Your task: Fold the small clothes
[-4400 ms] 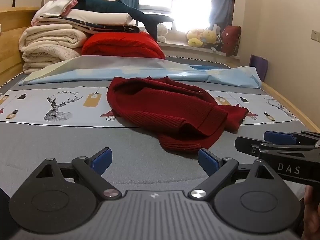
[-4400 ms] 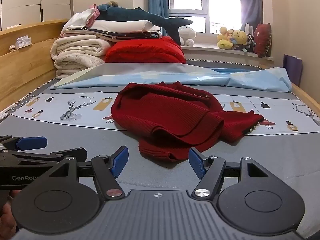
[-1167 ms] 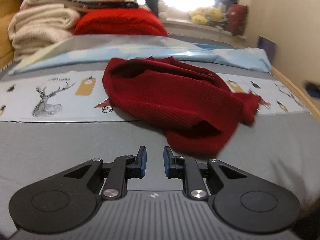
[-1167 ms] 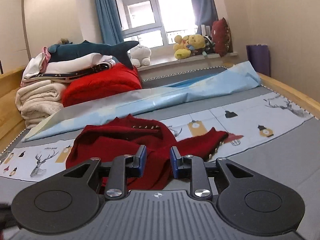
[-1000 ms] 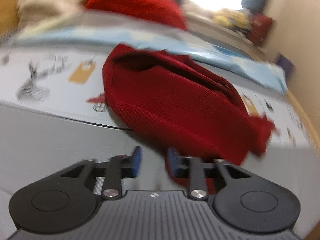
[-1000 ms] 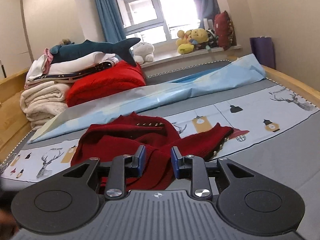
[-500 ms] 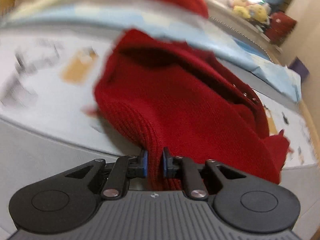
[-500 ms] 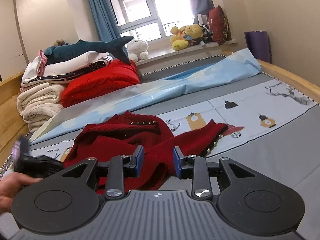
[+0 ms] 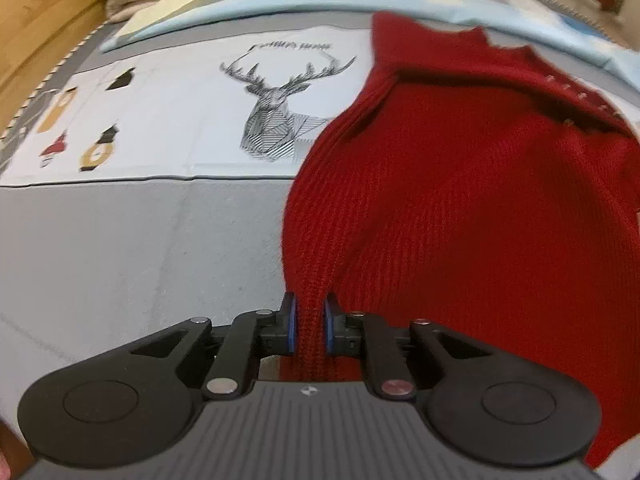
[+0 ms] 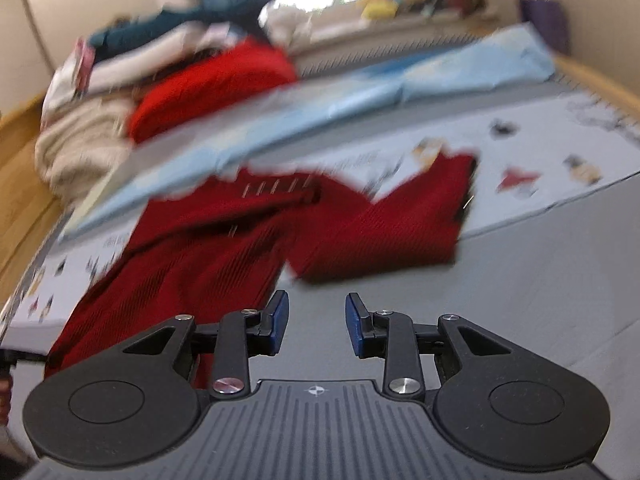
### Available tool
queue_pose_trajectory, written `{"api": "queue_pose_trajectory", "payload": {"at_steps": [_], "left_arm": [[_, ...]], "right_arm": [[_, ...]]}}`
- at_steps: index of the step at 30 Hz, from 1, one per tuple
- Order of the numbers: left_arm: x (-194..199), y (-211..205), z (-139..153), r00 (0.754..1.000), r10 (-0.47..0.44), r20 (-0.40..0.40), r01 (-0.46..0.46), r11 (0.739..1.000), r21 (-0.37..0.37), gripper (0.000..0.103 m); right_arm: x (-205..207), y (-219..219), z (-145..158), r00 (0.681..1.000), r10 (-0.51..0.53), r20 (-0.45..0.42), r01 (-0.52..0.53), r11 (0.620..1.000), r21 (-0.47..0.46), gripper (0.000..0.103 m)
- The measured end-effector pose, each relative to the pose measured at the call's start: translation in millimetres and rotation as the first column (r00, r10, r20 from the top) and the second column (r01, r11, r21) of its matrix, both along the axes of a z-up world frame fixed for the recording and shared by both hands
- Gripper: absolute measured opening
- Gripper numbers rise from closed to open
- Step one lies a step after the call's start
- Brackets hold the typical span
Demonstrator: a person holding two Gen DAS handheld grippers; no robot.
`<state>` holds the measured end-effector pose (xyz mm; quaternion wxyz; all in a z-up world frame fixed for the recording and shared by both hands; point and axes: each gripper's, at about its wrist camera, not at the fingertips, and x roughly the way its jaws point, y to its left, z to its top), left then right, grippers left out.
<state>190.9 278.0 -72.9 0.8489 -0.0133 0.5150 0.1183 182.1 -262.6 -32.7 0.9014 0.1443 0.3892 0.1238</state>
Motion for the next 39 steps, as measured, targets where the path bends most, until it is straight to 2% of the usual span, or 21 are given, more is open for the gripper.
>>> {"api": "queue_pose_trajectory", "payload": {"at_steps": [2, 5, 6, 7, 9, 11, 14, 15, 17, 18, 19, 22, 26, 27, 29, 30, 32, 33, 36, 38, 39], "left_arm": [[-1, 11, 6, 1.000, 0.004, 0.028, -0.002, 0.999, -0.053, 0.020], [-13, 31, 9, 0.997, 0.060, 0.049, -0.053, 0.990, -0.128, 0.024], [-15, 39, 9, 0.996, 0.075, 0.048, -0.067, 0.985, -0.158, 0.031], [-16, 47, 9, 0.994, 0.095, 0.048, -0.084, 0.980, -0.181, 0.038], [-16, 65, 8, 0.987, 0.147, 0.064, -0.128, 0.963, -0.235, 0.038], [-18, 82, 6, 0.977, 0.201, 0.074, -0.169, 0.936, -0.308, 0.038], [-18, 98, -3, 0.966, 0.255, 0.054, -0.218, 0.906, -0.363, 0.038], [-16, 100, -6, 0.964, 0.261, 0.048, -0.226, 0.903, -0.366, 0.038], [-10, 103, -12, 0.964, 0.263, 0.038, -0.231, 0.902, -0.365, 0.038], [-6, 103, -14, 0.965, 0.261, 0.032, -0.233, 0.904, -0.360, 0.038], [-3, 103, -17, 0.966, 0.259, 0.025, -0.233, 0.905, -0.356, 0.038], [7, 97, -23, 0.970, 0.241, 0.004, -0.225, 0.910, -0.349, 0.038], [15, 74, -20, 0.987, 0.163, 0.008, -0.150, 0.925, -0.350, 0.038], [17, 66, -19, 0.991, 0.136, 0.006, -0.125, 0.927, -0.354, 0.039], [21, 50, -19, 0.997, 0.083, 0.000, -0.078, 0.934, -0.350, 0.042], [22, 43, -19, 0.998, 0.059, -0.005, -0.057, 0.940, -0.337, 0.046], [24, 31, -18, 1.000, 0.025, -0.008, -0.026, 0.957, -0.289, 0.050], [24, 29, -18, 1.000, 0.023, -0.009, -0.025, 0.961, -0.277, 0.051], [22, 37, -19, 0.997, 0.075, -0.029, -0.080, 0.955, -0.284, 0.051], [20, 46, -20, 0.991, 0.125, -0.040, -0.131, 0.955, -0.267, 0.051], [18, 49, -22, 0.989, 0.144, -0.047, -0.151, 0.955, -0.256, 0.051]], "right_arm": [[9, 24, -13, 0.997, 0.059, -0.055, -0.058, 0.998, 0.008, 0.033], [23, 62, -33, 0.986, 0.117, -0.117, -0.113, 0.993, 0.042, 0.033], [29, 75, -42, 0.983, 0.121, -0.142, -0.114, 0.992, 0.054, 0.033], [34, 84, -51, 0.979, 0.117, -0.167, -0.108, 0.992, 0.065, 0.033], [47, 99, -69, 0.970, 0.086, -0.227, -0.067, 0.994, 0.087, 0.033], [58, 112, -86, 0.956, 0.057, -0.288, -0.025, 0.993, 0.115, 0.033], [63, 125, -97, 0.952, 0.023, -0.306, 0.012, 0.994, 0.111, 0.033], [65, 131, -97, 0.953, 0.028, -0.303, 0.004, 0.995, 0.104, 0.029], [68, 140, -97, 0.952, 0.032, -0.303, -0.023, 0.999, 0.034, 0.013], [70, 140, -99, 0.952, 0.041, -0.303, -0.037, 0.999, 0.019, 0.009], [71, 137, -98, 0.954, 0.050, -0.297, -0.043, 0.999, 0.031, 0.006], [72, 116, -83, 0.967, 0.038, -0.253, -0.035, 0.999, 0.017, 0.004], [77, 43, -37, 0.984, -0.041, -0.173, 0.040, 0.999, -0.007, 0.003], [79, 25, -30, 0.985, -0.044, -0.169, 0.039, 0.999, -0.029, 0.000], [81, -2, -19, 0.987, -0.124, -0.100, 0.100, 0.970, -0.221, 0.000], [84, -22, -16, 0.984, -0.156, -0.087, 0.130, 0.961, -0.246, 0.000], [88, -63, -18, 0.969, -0.220, -0.114, 0.200, 0.966, -0.160, 0.000], [87, -73, -20, 0.969, -0.213, -0.127, 0.199, 0.973, -0.115, 0.000], [77, -65, -37, 0.984, -0.092, -0.156, 0.094, 0.996, 0.008, 0.005], [74, -45, -54, 0.976, 0.017, -0.218, -0.003, 0.998, 0.062, 0.025], [76, -33, -61, 0.963, 0.071, -0.261, -0.053, 0.996, 0.076, 0.043]]}}
